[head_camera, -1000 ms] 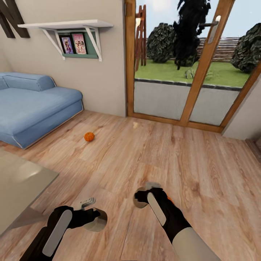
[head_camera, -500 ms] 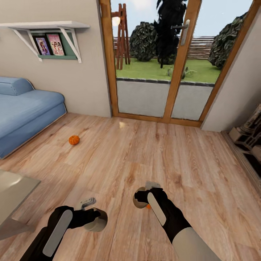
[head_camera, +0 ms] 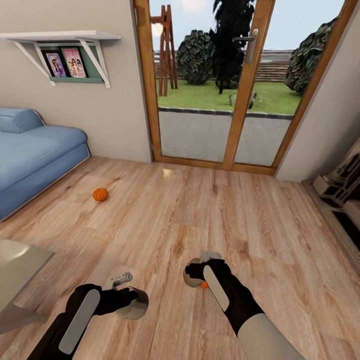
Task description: Place each of the two pumpkins and all three candles from the living room inside a cabinet in the living room (use any cabinet), then make sure every cabinet is closed, and position the cauldron so it is next to a table in the living room.
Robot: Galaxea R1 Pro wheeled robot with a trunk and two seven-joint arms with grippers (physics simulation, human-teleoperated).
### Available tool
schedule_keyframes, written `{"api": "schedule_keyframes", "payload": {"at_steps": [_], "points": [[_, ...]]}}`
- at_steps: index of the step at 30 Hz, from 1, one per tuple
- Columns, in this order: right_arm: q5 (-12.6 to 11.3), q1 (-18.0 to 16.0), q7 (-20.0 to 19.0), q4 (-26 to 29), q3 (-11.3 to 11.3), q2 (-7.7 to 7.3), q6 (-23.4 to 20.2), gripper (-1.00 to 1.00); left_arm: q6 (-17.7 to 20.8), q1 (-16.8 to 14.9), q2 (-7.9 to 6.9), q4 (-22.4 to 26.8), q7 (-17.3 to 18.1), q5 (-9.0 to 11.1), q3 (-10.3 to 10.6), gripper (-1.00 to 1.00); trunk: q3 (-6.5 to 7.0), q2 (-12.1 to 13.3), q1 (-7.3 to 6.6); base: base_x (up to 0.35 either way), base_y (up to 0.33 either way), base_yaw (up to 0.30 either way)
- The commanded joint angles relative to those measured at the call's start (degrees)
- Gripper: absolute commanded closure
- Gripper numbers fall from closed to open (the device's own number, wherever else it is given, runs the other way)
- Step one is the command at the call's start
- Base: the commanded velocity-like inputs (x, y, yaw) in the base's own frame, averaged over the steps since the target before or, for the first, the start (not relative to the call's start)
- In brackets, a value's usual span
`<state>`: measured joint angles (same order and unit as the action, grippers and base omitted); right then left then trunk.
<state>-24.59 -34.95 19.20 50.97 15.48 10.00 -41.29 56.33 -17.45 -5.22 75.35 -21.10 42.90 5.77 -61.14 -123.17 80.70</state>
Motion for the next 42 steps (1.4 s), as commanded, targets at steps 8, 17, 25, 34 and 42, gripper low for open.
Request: {"api": "schedule_keyframes", "payload": {"at_steps": [8, 17, 25, 34, 42], "points": [[-0.6, 0.0, 0.6, 0.0, 0.1, 0.0, -0.1, 1.0, 0.1, 0.0, -0.05, 0.1, -0.6, 0.6, 0.1, 1.0, 1.21, 2.8, -1.55, 0.0, 0.0, 0.0], [-0.6, 0.0, 0.6, 0.1, 0.2, 0.0, 0.0, 1.0, 0.1, 0.0, -0.1, 0.1, -0.5, 0.6, 0.2, 1.0, 2.29, 5.2, -2.86, 0.0, 0.0, 0.0], [-0.6, 0.0, 0.6, 0.0, 0.2, 0.0, 0.0, 1.0, -0.2, 0.0, -0.14, 0.1, -0.3, 0.6, 0.2, 1.0, 2.29, 5.2, -2.86, 0.0, 0.0, 0.0], [-0.6, 0.0, 0.6, 0.0, 0.2, 0.0, 0.0, 1.0, -0.3, 0.0, -0.14, 0.1, -0.3, 0.6, 0.4, 1.0, 2.29, 5.2, -2.86, -0.14, 0.0, 0.0], [-0.6, 0.0, 0.6, 0.0, 0.2, 0.0, 0.0, 1.0, -0.3, 0.0, -0.14, 0.1, -0.4, 0.5, 0.4, 1.0, 2.29, 5.2, -2.86, -0.009, 0.173, 0.0]]}}
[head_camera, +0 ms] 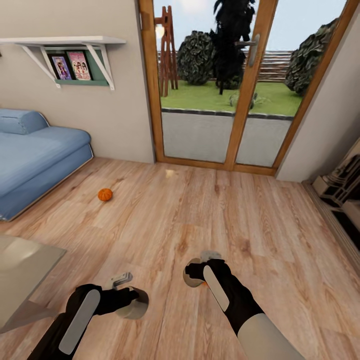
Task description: Place each of the two pumpkins and all three candles from the living room inside a cabinet in the living room (use any cabinet), then make sure every cabinet is closed, and position the cauldron so it is next to a table in the living room.
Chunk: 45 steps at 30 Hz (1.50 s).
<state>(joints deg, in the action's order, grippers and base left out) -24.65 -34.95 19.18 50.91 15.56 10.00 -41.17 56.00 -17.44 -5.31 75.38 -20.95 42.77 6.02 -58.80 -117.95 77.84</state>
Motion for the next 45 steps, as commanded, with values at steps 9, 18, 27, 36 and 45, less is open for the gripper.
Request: {"api": "schedule_keyframes", "payload": {"at_steps": [9, 18, 27, 36, 45], "points": [[-0.6, 0.0, 0.5, 0.1, 0.1, 0.0, -0.1, 1.0, 0.1, 0.0, -0.06, 0.1, -0.4, 0.7, 0.1, 1.0, -0.05, 0.0, -0.01, -0.019, 0.079, 0.0], [-0.6, 0.0, 0.5, 0.1, 0.1, 0.0, -0.1, 1.0, 0.0, 0.0, -0.06, 0.1, -0.4, 0.7, 0.1, 1.0, -0.05, 0.0, -0.01, -0.166, 0.001, 0.0], [-0.5, 0.0, 0.6, 0.1, 0.2, 0.0, -0.1, 1.0, 0.0, 0.0, -0.06, 0.1, -0.6, 0.7, 0.2, 1.0, -0.05, 0.0, -0.01, -0.032, -0.172, 0.0], [-0.5, 0.0, 0.7, 0.0, 0.3, 0.0, 0.0, 1.0, 0.0, 0.0, -0.06, 0.1, -0.6, 0.7, 0.2, 1.0, -0.05, 0.0, -0.01, -0.001, -0.028, -0.189], [-0.5, 0.0, 0.6, -0.3, 0.3, 0.0, 0.1, 1.0, 0.0, 0.0, -0.05, 0.1, -0.6, 0.7, 0.2, 1.0, 0.14, 0.0, -0.01, -0.051, 0.0, -0.276]]}}
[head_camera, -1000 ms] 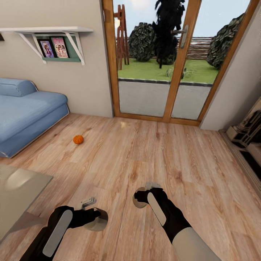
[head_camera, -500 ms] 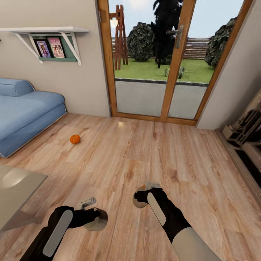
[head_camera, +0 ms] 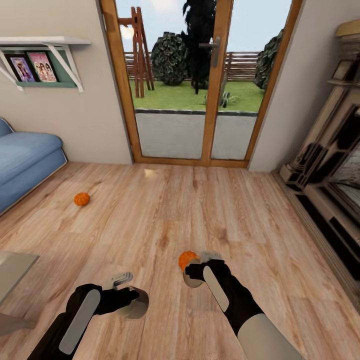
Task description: Place each of the two pumpkins and all three candles from the living room inside a cabinet in the living room (use any cabinet), then make sure every cabinet is closed, and position the cauldron so it is next to a table in the living room.
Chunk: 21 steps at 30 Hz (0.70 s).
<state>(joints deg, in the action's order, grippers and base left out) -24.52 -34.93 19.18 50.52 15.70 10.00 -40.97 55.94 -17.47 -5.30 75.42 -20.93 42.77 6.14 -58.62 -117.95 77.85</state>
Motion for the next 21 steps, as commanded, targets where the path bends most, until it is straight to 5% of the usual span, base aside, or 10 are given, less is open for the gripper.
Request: {"api": "schedule_keyframes", "payload": {"at_steps": [1, 16, 21], "points": [[-0.6, -0.1, 0.6, 0.0, 0.1, 0.0, -0.1, 1.0, 0.1, 0.0, -0.06, 0.1, -0.6, 0.7, 0.1, 1.0, -0.01, 0.0, -0.01, -0.016, 0.0, -0.277], [-0.6, -0.1, 0.6, 0.0, 0.1, 0.0, -0.1, 1.0, 0.1, 0.0, -0.01, 0.1, -0.6, 0.7, 0.1, 1.0, 0.19, 0.0, -0.01, -0.03, 0.004, -0.273], [-0.6, -0.1, 0.6, 0.0, 0.1, 0.0, 0.0, 1.0, 0.1, 0.0, 0.0, 0.1, -0.6, 0.7, 0.1, 1.0, 0.19, 0.0, -0.01, 0.0, 0.0, 0.139]]}}
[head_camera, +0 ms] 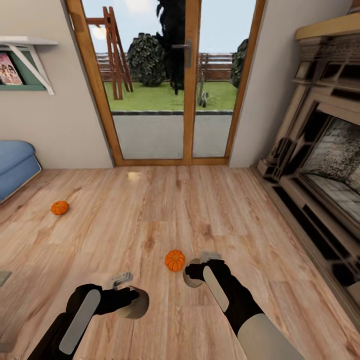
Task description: Place each of the two pumpkins and all three candles from the living room inside a cabinet in the living room (use any cabinet), then make sure every cabinet is closed, and position the cauldron so it is next to a table in the living room.
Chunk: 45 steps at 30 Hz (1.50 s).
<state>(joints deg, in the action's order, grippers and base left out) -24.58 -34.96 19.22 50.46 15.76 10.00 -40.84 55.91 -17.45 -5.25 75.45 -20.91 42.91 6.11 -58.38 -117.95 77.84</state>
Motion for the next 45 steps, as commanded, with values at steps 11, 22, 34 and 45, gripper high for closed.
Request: {"api": "schedule_keyframes", "payload": {"at_steps": [11, 22, 34, 45], "points": [[-0.6, 0.0, 0.5, 0.1, -0.1, 0.0, 0.0, 1.0, 0.1, 0.0, -0.02, 0.0, -0.7, 0.6, 1.3, 1.0, -0.05, 0.0, -0.01, 0.0, 0.0, 0.227], [-0.6, 0.0, 0.5, 0.0, -0.1, 0.0, 0.0, 1.0, 0.0, 0.0, -0.02, 0.0, -0.7, 0.5, 2.4, 1.0, -0.05, 0.0, -0.01, 0.0, 0.0, 0.007], [-0.8, 0.0, -0.2, 0.2, 0.0, 0.0, 0.7, 1.0, 0.0, 0.0, -0.07, 0.0, -0.7, 0.5, 2.4, 1.0, -0.05, 0.0, -0.01, -0.039, 0.067, 0.0], [-0.8, 0.0, -0.9, 0.2, 0.0, 0.0, 0.7, 1.0, 0.0, 0.0, -0.04, 0.0, -0.6, 0.5, 2.5, 1.0, -0.05, 0.0, -0.01, -0.053, 0.005, 0.0]]}}
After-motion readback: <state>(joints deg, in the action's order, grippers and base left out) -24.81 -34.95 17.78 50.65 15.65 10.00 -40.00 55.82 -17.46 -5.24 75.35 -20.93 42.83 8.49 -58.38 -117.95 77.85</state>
